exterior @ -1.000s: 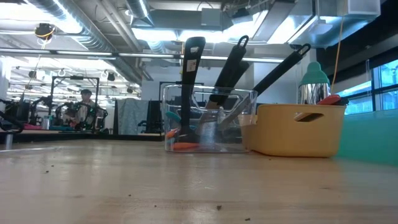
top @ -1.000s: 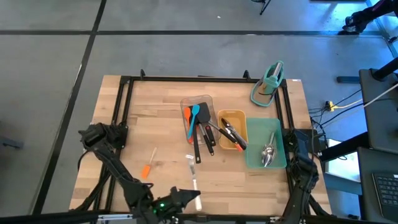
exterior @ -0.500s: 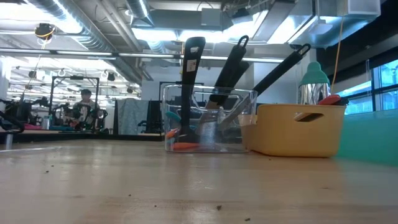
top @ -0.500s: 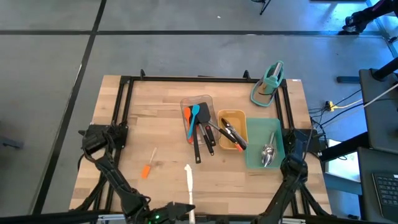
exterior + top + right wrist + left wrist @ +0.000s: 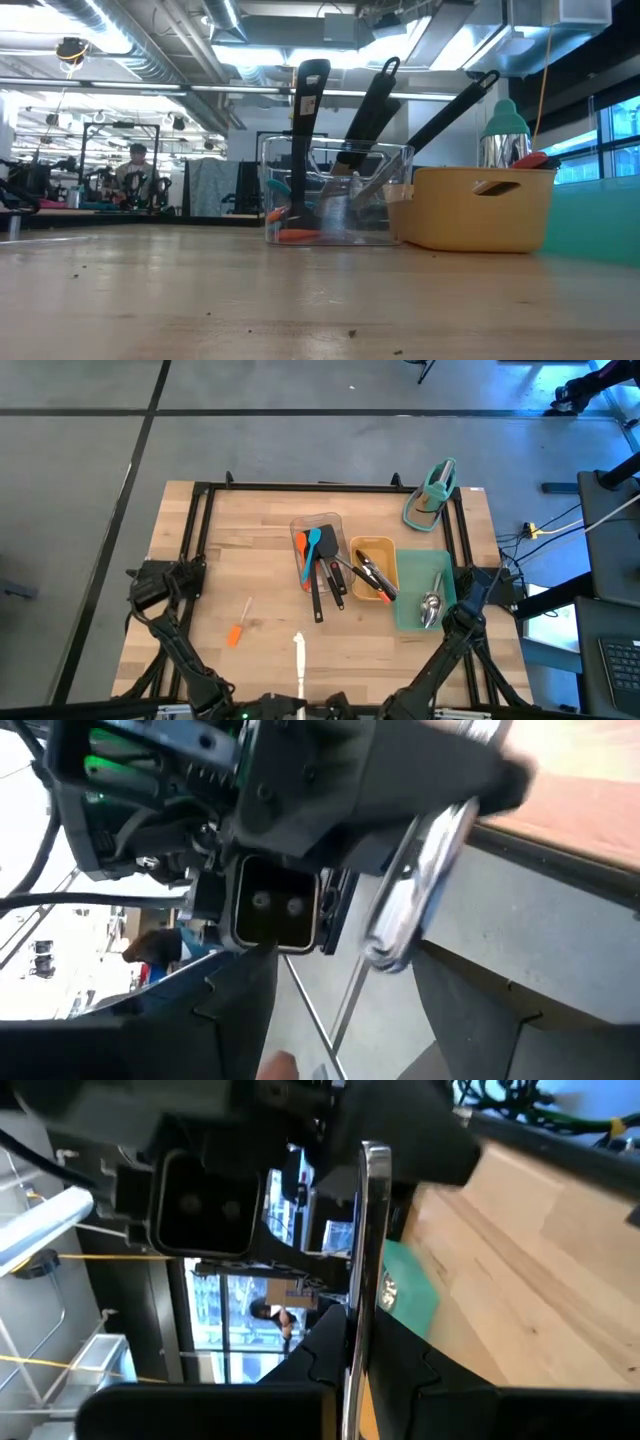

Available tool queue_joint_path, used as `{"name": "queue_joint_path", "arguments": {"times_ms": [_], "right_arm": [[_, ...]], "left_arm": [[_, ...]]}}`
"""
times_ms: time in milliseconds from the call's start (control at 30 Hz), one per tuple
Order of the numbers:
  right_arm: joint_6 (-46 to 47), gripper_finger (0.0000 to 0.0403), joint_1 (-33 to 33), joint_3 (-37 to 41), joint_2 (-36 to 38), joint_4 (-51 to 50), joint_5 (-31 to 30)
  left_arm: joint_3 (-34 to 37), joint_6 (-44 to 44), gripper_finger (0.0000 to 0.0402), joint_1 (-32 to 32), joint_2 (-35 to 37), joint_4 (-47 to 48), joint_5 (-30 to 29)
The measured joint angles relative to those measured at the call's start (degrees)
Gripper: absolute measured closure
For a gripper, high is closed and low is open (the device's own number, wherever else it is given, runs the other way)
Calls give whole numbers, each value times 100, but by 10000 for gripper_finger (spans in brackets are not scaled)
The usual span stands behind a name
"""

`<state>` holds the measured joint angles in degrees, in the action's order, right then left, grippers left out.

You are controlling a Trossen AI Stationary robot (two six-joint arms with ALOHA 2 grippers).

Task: Pick & Place Kitchen Items
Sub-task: Put the silver table knife into the yellow bin

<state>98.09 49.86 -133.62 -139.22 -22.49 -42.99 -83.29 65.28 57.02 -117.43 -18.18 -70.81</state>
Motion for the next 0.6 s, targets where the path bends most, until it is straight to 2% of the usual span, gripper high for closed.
{"name": "queue_joint_path", "arguments": {"times_ms": [267,600], "right_arm": [[-158,188,-102,0,0,64,-65],[-252,282,-200,0,0,-28,170]], "left_arm": [[0,-3,384,173,0,-3,-16],[-2,-3,384,223,7,-14,-20]]}}
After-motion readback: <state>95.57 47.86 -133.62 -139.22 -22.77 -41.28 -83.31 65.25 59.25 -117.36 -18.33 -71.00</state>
